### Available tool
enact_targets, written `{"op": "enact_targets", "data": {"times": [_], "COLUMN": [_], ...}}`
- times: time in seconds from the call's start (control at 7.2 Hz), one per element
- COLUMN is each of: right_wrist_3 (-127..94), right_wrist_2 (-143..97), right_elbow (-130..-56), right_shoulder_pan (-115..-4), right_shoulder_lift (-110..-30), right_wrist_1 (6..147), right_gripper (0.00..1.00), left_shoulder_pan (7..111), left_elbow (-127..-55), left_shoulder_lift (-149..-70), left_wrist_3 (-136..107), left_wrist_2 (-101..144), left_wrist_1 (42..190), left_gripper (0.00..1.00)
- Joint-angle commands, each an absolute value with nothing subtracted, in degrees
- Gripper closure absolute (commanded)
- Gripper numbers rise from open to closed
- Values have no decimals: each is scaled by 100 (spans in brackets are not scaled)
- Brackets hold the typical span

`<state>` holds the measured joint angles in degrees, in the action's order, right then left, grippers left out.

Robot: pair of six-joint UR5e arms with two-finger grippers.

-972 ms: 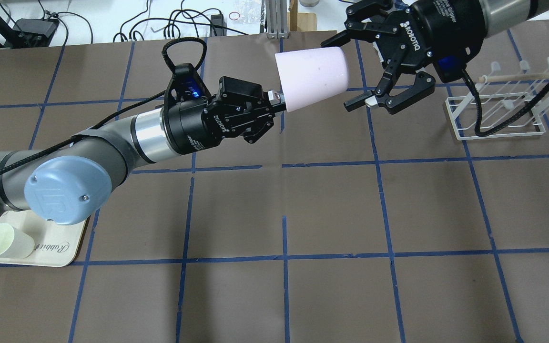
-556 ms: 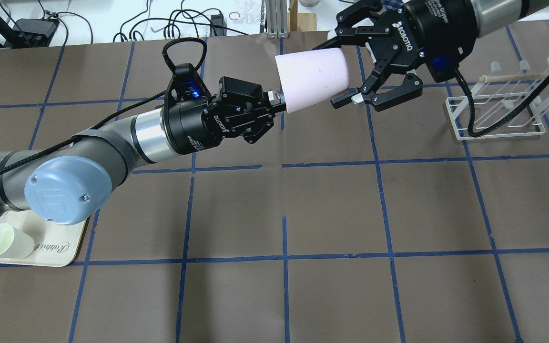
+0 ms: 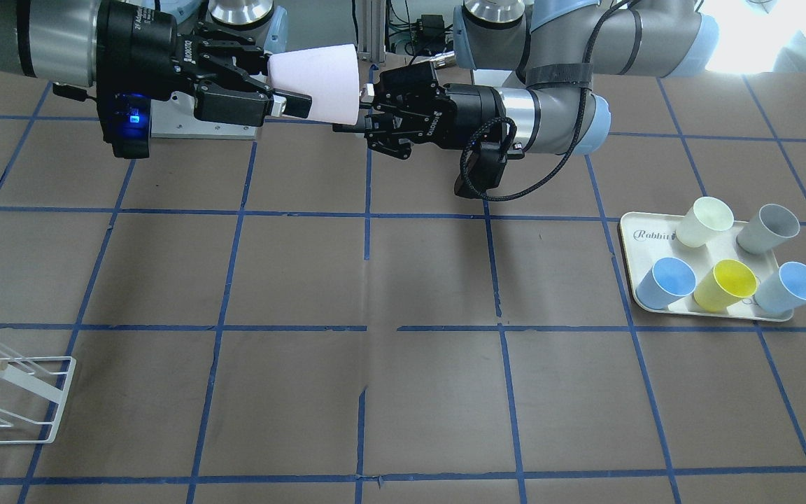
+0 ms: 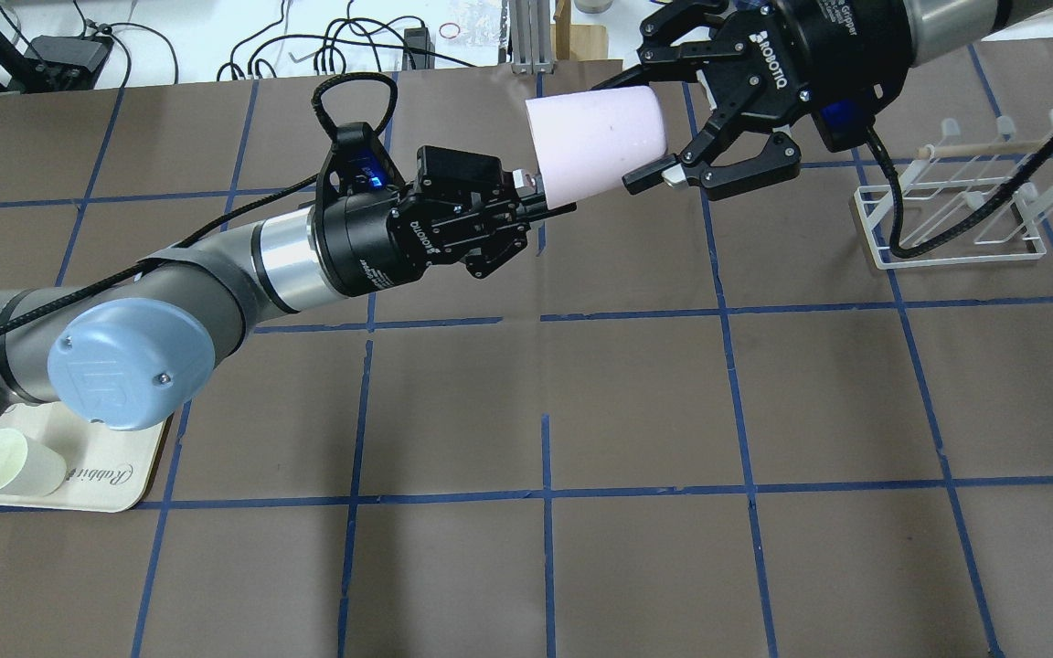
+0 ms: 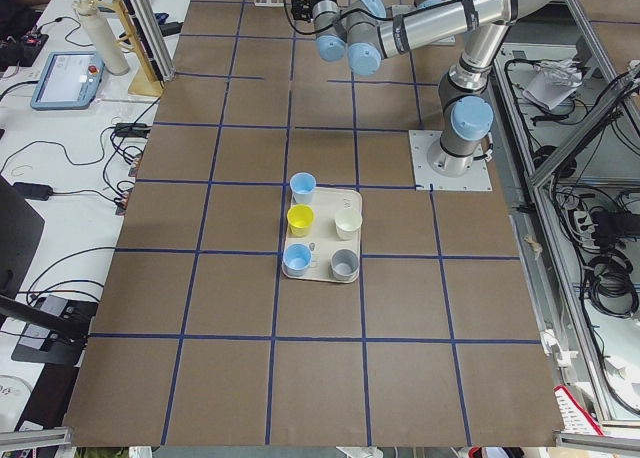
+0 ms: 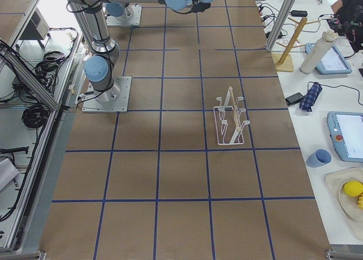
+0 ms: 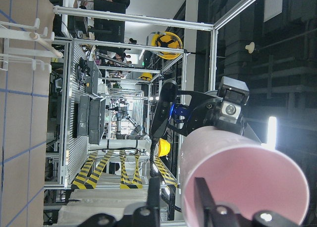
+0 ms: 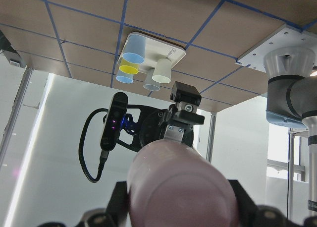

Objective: Transfer IKEA cup to right arm and place on rack

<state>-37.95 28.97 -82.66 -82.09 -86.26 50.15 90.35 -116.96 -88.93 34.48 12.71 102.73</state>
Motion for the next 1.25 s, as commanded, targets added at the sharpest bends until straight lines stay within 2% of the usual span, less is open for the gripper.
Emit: {"op": "enact_targets", "data": {"times": [0.0,0.14,0.56,1.11], "right_wrist_3": [-3788,-3788,-3578,-2502], "right_wrist_2": [2935,3014,3784,6084], "right_elbow": [-8218,-8218,-8209,-8253], "right_shoulder_pan": [-8139,-8086,-7621,-7585], "right_shoulder_lift": [-8605,-8596,-8622,-8587], "right_wrist_1": [5106,5202,5754,7020], "right_gripper": [55,56,59,62], "left_shoulder_pan": [8974,8782,7520,7313], "left_elbow": [-11698,-11637,-11427,-10505], "left_shoulder_lift": [-8860,-8859,-8763,-8868], "left_wrist_3": [3411,3149,2168,1777], "left_wrist_2": [1213,1195,-879,-4183], "left_wrist_1": [10266,10257,9786,9563], "left_gripper": [6,0,0,0]}}
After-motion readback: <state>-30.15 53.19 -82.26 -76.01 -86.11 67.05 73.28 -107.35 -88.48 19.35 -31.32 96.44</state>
